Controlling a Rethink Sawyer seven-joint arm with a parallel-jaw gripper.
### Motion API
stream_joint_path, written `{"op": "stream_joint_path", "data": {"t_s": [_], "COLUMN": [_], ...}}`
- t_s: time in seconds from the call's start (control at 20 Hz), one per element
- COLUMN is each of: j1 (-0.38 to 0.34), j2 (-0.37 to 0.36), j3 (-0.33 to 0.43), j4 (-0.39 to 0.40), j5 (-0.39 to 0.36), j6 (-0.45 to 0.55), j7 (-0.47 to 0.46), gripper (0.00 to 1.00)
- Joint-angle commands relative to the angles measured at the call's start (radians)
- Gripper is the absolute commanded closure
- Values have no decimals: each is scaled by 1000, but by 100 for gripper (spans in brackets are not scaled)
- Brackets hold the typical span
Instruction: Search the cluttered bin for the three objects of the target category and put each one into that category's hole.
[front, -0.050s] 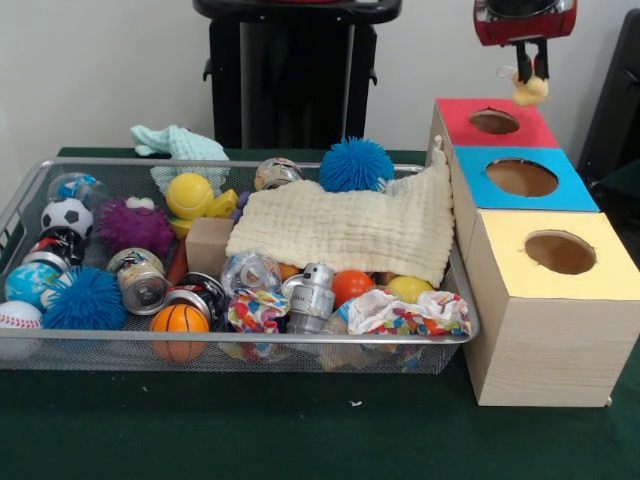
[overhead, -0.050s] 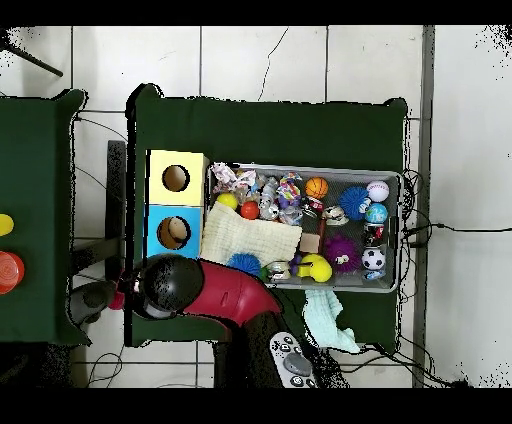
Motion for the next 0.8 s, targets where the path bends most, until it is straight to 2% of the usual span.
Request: {"op": "stream_joint_path", "data": {"t_s": [0.05,0.4,0.8], "j1": [-12,-12,-35], "j2": [68,89,88], "j3": [-62,-74,-29], "j4": [-99,-134,-82], "j5": [-81,-98,-40], "j6": [86,69,22], "j7": [136,140,137], "gripper": [100,100,100]}}
